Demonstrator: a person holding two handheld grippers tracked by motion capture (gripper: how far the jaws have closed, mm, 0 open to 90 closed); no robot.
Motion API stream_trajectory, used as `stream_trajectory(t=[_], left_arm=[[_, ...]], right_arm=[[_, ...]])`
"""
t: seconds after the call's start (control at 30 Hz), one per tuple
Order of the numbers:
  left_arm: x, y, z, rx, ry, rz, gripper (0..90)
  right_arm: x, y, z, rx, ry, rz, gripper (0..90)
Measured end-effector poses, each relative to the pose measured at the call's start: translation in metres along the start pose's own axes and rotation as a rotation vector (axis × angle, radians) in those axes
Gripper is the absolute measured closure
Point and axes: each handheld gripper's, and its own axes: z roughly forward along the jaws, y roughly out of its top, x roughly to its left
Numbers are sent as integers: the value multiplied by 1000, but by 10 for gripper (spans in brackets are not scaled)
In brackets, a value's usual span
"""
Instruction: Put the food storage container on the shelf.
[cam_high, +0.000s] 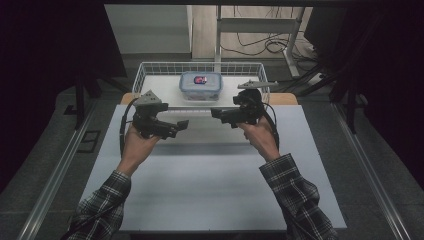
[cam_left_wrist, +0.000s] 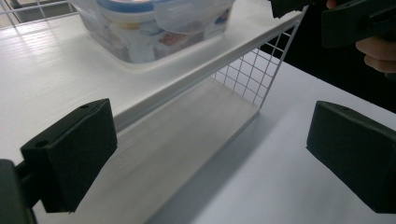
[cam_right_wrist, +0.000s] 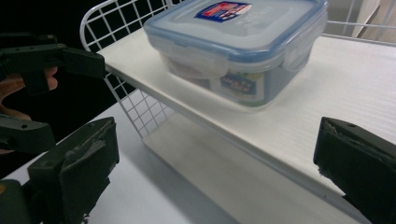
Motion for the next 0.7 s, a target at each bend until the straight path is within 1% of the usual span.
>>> stream_trajectory(t=[0.07, 0.2, 0.33, 0.5, 0.6, 0.67, 0.7], left_arm=[[-3, -4, -2, -4, -12, 11, 14], [-9, -12, -4, -1, -11, 26, 20], [-14, -21, -5, 0, -22, 23, 22], [-21, -32, -9, -7, -25, 26, 18], [-25, -38, -12, -8, -26, 28, 16], [-27, -43, -13, -7, -34, 33, 18], [-28, -45, -13, -4, -39, 31, 19]], right_arm=[[3, -3, -2, 5, 4, -12, 0], [9, -10, -5, 3, 23, -24, 0], [12, -18, -8, 9, 26, -36, 0], [17, -26, -12, 18, 26, -66, 0], [20, -31, -14, 21, 35, -83, 0], [23, -36, -15, 20, 43, -86, 0], [24, -39, -16, 22, 56, -82, 0]])
